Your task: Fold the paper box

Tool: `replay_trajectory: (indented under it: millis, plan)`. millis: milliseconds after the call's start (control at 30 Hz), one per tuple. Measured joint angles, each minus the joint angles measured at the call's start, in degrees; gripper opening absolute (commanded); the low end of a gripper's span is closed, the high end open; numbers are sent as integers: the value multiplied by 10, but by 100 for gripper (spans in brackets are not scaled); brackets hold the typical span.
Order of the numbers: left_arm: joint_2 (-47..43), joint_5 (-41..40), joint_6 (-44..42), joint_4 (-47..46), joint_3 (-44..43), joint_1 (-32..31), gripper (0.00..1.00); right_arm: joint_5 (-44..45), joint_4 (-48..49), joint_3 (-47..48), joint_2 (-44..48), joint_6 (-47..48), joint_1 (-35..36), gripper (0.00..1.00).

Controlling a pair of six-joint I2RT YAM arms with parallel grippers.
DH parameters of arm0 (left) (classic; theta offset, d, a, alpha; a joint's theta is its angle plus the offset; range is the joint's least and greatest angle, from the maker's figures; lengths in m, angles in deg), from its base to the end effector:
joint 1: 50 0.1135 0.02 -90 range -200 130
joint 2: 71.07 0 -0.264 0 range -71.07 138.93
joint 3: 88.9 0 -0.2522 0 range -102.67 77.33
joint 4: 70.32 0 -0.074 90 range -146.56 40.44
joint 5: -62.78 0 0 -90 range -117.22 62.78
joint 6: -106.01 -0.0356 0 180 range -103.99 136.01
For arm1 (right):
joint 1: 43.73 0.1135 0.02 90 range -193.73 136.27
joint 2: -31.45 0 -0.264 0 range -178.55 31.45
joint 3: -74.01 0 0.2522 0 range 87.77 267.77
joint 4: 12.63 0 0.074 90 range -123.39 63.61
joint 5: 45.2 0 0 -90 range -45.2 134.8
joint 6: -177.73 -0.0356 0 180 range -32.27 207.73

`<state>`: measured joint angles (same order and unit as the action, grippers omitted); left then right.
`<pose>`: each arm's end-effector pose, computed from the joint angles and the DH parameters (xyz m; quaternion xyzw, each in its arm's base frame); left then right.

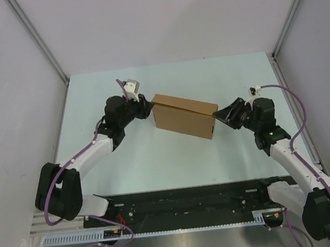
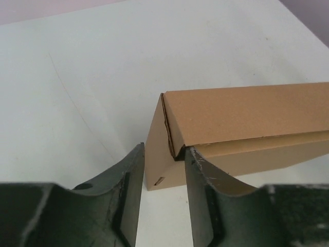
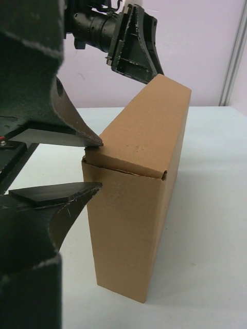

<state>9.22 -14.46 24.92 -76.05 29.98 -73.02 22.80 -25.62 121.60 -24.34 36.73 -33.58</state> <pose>0.2909 -0.1322 0.2656 0.1641 0.7658 -0.2532 0.5679 0.2152 0.0521 0.2572 0.1816 0.7966 0.4177 0.3975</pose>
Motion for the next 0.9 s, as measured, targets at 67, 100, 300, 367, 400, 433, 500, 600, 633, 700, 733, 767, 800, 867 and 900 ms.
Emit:
replay_trajectory:
  millis: [67, 100, 300, 367, 400, 433, 500, 600, 633, 700, 733, 767, 800, 867, 900]
  plan:
    - [-10, -9, -3, 20, 0, 0, 52, 0, 0, -2, 0, 0, -4, 38]
    - [-14, -14, -4, 30, -1, 0, 54, 0, 0, -2, 0, 0, -5, 39]
    - [-36, -42, -7, 93, -11, -1, 65, 2, -1, -2, 0, 0, -8, 40]
    - [-46, -56, -13, 129, -11, -1, 66, 6, -1, -2, 0, 0, -9, 40]
    - [-48, -63, -15, 145, -11, -1, 66, 7, -1, -2, 0, 0, -10, 40]
    - [-49, -69, -16, 160, -11, -1, 67, 8, -1, -2, 0, 0, -11, 40]
    - [-50, -82, -19, 187, -11, -1, 66, 11, -1, -2, 0, 0, -13, 40]
    - [-53, -102, -18, 217, -11, -1, 67, 14, -1, -2, 0, 0, -13, 41]
    - [-57, -110, -16, 225, -10, -1, 68, 14, -1, -2, 0, 0, -13, 41]
    - [-80, -125, -7, 222, 4, 2, 68, 16, -1, -2, 1, 1, -13, 41]
    - [-98, -129, 3, 217, 15, 5, 70, 17, -2, -2, 1, 2, -13, 41]
    - [-117, -131, 13, 208, 26, 10, 71, 17, -3, -2, 2, 3, -13, 41]
    - [-134, -132, 21, 203, 35, 14, 74, 18, -3, -2, 2, 3, -13, 41]
    - [-173, -136, 52, 177, 51, 32, 82, 20, -5, -2, 3, 6, -13, 41]
    - [-186, -129, 69, 162, 55, 42, 82, 21, -7, -2, 4, 7, -13, 41]
